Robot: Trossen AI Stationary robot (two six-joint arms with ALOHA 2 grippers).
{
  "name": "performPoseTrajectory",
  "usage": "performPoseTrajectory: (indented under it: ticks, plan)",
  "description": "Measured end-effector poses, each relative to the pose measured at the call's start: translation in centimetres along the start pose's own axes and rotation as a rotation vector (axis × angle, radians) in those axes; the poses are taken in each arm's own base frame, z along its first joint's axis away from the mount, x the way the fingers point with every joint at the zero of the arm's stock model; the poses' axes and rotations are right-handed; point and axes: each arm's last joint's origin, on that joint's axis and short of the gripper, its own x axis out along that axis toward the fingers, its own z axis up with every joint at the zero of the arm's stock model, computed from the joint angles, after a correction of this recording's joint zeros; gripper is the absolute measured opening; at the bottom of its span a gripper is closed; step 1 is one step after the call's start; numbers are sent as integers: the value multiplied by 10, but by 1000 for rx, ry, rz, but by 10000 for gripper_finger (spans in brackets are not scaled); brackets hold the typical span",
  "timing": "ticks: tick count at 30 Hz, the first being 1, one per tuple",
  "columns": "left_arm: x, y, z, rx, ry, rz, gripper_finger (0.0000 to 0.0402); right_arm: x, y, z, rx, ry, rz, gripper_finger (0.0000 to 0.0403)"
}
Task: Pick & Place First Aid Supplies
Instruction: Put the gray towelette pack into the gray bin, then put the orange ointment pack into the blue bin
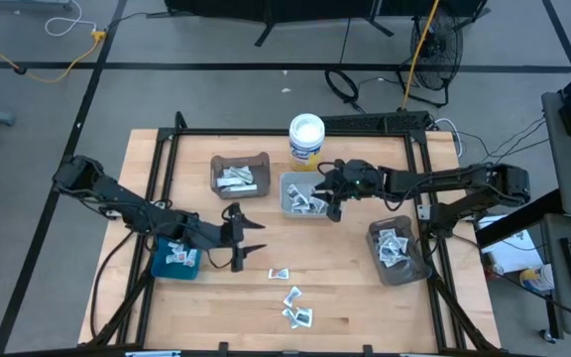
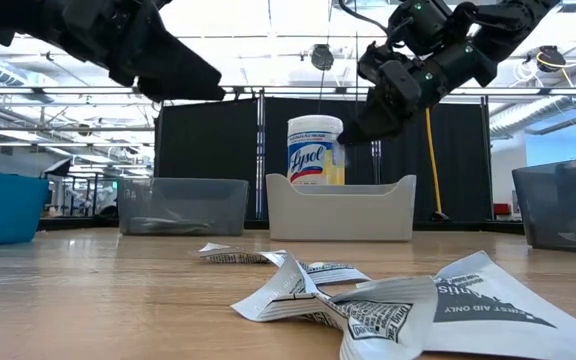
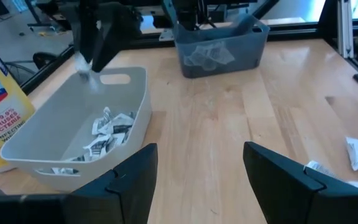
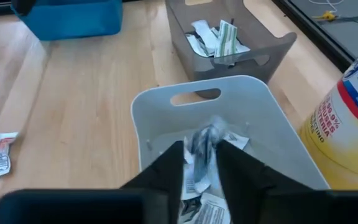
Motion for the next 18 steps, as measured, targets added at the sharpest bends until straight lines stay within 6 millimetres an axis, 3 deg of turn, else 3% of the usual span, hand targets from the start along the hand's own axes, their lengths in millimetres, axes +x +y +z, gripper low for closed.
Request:
performPoseTrajectory:
  ticks: [9, 13, 18]
  plan:
    - [2, 4, 2, -15, -13, 15, 241, 0, -3, -2, -21, 18, -80, 193]
    - [3, 6, 0, -63, 11, 0, 241, 0, 1, -2, -69, 23, -63, 210]
    - [13, 4, -14, -75, 107, -143, 241, -2, 17, -5, -174, 20, 34, 214]
